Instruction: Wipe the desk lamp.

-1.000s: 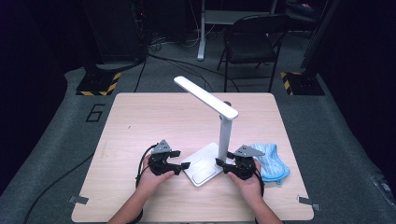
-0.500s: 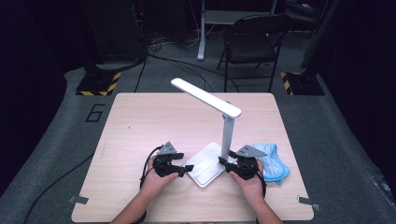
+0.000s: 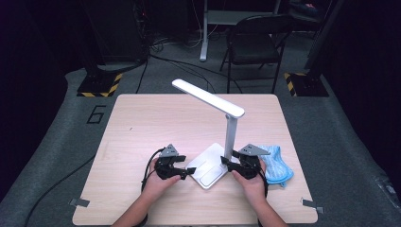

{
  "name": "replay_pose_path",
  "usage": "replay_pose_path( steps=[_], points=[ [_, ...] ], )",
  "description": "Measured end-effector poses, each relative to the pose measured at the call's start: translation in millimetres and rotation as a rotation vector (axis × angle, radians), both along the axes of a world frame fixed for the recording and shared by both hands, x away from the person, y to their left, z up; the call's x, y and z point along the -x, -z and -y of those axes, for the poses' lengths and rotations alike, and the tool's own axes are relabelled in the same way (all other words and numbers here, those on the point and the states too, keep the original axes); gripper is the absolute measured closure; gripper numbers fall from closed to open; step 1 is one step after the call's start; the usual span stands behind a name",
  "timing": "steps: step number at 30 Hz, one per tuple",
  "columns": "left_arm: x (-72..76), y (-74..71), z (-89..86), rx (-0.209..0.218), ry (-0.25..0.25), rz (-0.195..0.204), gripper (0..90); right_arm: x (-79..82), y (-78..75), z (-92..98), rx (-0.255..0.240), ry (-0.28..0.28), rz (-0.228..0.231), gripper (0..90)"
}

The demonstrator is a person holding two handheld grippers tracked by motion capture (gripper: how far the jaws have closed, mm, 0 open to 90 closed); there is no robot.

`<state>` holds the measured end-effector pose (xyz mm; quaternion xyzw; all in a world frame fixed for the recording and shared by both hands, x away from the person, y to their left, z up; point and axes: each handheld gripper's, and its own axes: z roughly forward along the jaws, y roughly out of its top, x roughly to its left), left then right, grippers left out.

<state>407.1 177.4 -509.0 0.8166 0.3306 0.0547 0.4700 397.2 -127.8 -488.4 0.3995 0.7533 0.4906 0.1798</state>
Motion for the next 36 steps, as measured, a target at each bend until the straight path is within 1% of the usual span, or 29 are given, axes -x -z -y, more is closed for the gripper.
replay_pose_path(
  steps=[1, 2, 3, 4, 6, 8, 9, 10, 11, 13, 14, 17, 18, 19, 20, 21, 22, 23, 25, 28, 29, 30, 31, 32, 33, 34, 35, 36],
  points=[
    [-1.0, 0.4, 0.2, -0.003, 0.003, 0.009, 26.2, 0.1, -4.9, -3.4, 0.02, 0.003, 0.011, 48.3],
    [-1.0, 0.4, 0.2, -0.003, 0.003, 0.009, 26.2, 0.1, -4.9, -3.4, 0.02, 0.003, 0.011, 48.3],
    [-0.5, 0.7, 0.9, 0.001, -0.006, 0.003, 26.2, -0.6, -5.7, -5.2, 0.03, 0.003, 0.027, 49.2],
    [-1.0, 0.9, 1.0, 0.001, 0.0, -0.001, 26.3, -0.3, -6.7, -6.2, 0.041, 0.007, 0.027, 49.8],
    [-2.2, 1.6, 0.9, -0.01, 0.005, 0.004, 26.2, -1.1, -7.4, -7.5, 0.057, 0.008, 0.035, 50.3],
    [-1.7, 2.6, 2.0, -0.006, -0.007, -0.003, 26.1, -2.5, -7.4, -8.5, 0.053, 0.007, 0.034, 50.6],
    [-2.6, 2.8, 1.3, -0.013, 0.003, -0.001, 26.0, -3.2, -7.7, -8.6, 0.057, 0.002, 0.034, 50.7],
    [-3.0, 3.1, 1.2, -0.016, 0.002, -0.002, 25.9, -3.9, -7.5, -9.4, 0.054, 0.0, 0.036, 50.7],
    [-2.5, 3.7, 1.6, -0.008, -0.007, -0.011, 25.7, -4.7, -8.0, -9.9, 0.055, -0.009, 0.03, 50.7],
    [-3.5, 4.3, 1.4, -0.014, -0.007, -0.003, 25.4, -6.1, -8.5, -11.9, 0.052, -0.016, 0.022, 50.7],
    [-3.5, 4.8, 1.8, -0.013, -0.01, -0.012, 25.2, -7.9, -8.8, -13.9, 0.048, -0.032, 0.015, 50.7],
    [-4.1, 5.5, 1.9, -0.018, -0.011, -0.015, 24.7, -8.9, -9.1, -16.0, 0.052, -0.037, 0.011, 50.7],
    [-3.7, 6.5, 2.5, -0.018, -0.015, -0.025, 24.6, -10.4, -8.6, -18.2, 0.047, -0.046, 0.013, 50.7],
    [-3.7, 6.5, 2.5, -0.018, -0.015, -0.025, 24.3, -10.4, -8.6, -18.2, 0.047, -0.046, 0.013, 50.7],
    [-4.7, 7.1, 2.3, -0.03, -0.007, -0.017, 24.3, -11.3, -8.2, -19.3, 0.046, -0.052, 0.019, 50.7],
    [-4.1, 7.9, 3.3, -0.033, -0.014, -0.024, 24.2, -11.3, -8.4, -20.8, 0.045, -0.056, 0.012, 50.7],
    [-3.8, 7.9, 3.7, -0.042, -0.014, -0.018, 23.2, -12.8, -8.0, -23.7, 0.045, -0.067, 0.021, 50.6],
    [-3.8, 7.9, 3.7, -0.042, -0.014, -0.018, 23.2, -12.8, -8.0, -23.7, 0.045, -0.067, 0.021, 50.6],
    [-3.9, 7.3, 3.7, -0.059, -0.016, -0.008, 23.2, -13.8, -7.8, -25.9, 0.04, -0.072, 0.014, 50.6],
    [-3.1, 7.3, 4.6, -0.077, -0.025, 0.005, 22.1, -16.2, -7.2, -28.2, 0.034, -0.083, 0.018, 50.4],
    [-3.0, 7.2, 4.8, -0.08, -0.02, 0.004, 21.6, -16.9, -6.9, -28.7, 0.033, -0.08, 0.021, 50.3],
    [-2.4, 7.3, 5.9, -0.083, -0.028, 0.01, 19.8, -18.5, -7.1, -30.2, 0.031, -0.086, 0.015, 50.3],
    [-2.0, 7.6, 6.8, -0.084, -0.032, 0.011, 19.8, -18.5, -7.1, -30.2, 0.031, -0.086, 0.015, 50.3],
    [-1.5, 7.5, 7.4, -0.094, -0.036, 0.015, 18.6, -18.9, -7.5, -31.0, 0.036, -0.088, 0.009, 50.3],
    [-1.0, 7.6, 8.2, -0.101, -0.044, 0.02, 17.9, -19.6, -7.3, -32.5, 0.03, -0.085, 0.01, 50.2],
    [-0.9, 7.6, 8.5, -0.111, -0.045, 0.026, 17.3, -19.2, -7.9, -33.0, 0.034, -0.085, -0.003, 50.2],
    [-1.1, 7.4, 8.4, -0.124, -0.045, 0.038, 16.6, -20.6, -7.5, -34.1, 0.03, -0.093, 0.006, 50.2],
    [-0.4, 7.5, 9.3, -0.137, -0.057, 0.047, 15.7, -22.3, -7.5, -35.6, 0.031, -0.098, 0.005, 50.1]
  ],
)
